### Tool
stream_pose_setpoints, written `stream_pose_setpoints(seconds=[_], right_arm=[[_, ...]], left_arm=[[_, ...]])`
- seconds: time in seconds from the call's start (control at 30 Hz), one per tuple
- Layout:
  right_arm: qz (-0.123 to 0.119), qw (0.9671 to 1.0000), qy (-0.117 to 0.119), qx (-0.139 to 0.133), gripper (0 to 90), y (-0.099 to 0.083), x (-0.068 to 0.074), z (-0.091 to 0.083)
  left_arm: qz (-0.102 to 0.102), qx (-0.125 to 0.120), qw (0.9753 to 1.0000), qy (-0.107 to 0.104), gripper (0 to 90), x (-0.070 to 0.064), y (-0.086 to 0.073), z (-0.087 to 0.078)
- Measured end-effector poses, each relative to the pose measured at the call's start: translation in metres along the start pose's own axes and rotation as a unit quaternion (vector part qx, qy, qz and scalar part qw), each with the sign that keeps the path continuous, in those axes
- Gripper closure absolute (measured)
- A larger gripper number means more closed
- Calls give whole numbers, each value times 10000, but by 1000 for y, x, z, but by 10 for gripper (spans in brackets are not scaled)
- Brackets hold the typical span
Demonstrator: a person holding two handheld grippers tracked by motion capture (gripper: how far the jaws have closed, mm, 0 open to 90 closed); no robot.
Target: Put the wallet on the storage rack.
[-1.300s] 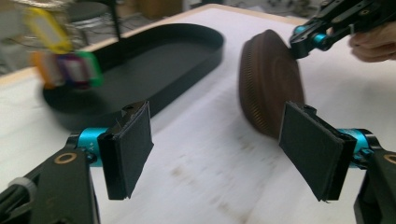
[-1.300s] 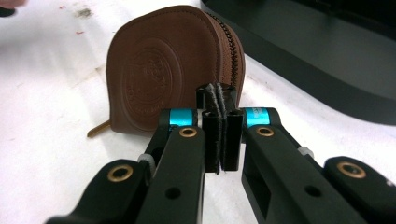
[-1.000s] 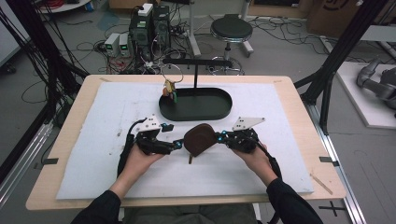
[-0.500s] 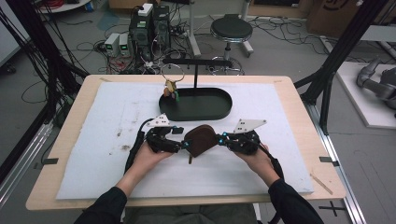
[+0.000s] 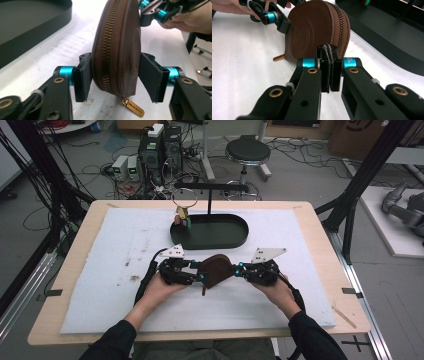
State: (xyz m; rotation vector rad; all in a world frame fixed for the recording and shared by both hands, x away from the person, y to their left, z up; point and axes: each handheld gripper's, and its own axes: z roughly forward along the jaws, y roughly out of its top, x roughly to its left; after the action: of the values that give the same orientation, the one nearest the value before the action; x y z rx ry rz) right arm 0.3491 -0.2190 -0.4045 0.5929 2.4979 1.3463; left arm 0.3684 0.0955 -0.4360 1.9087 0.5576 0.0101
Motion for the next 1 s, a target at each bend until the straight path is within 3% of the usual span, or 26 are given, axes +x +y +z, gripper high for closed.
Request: stream_pose_setpoints(seconds=[0.27,0.33,0.47,0.53,0.7,0.83,0.9,1.0], right_arm=[[1,10000,19,52,899,-1,-2,-1],[-9,10000,55,49,900,-2,-3,-2],[-25,9999,108,-6,849,-1,-3,-4],[-16,9999,117,-29,798,-1,-4,-6],[77,9990,217,-378,596,-1,-11,-18],[257,9972,308,-636,495,-1,-18,-28],[416,9952,478,-748,458,-2,-20,-32],[436,9935,624,-850,411,-1,-21,-36]], left_arm=[[159,-21,9998,-82,602,-1,1,-3],[183,-81,9996,-186,643,-2,2,-4],[338,-67,9992,-195,666,-5,3,-4],[368,-71,9991,-191,670,-6,3,-5],[458,-134,9986,-248,675,-8,8,-12],[683,-119,9968,-387,675,-16,19,-21],[786,-103,9958,-449,675,-21,24,-25],[927,24,9945,-481,676,-28,31,-29]])
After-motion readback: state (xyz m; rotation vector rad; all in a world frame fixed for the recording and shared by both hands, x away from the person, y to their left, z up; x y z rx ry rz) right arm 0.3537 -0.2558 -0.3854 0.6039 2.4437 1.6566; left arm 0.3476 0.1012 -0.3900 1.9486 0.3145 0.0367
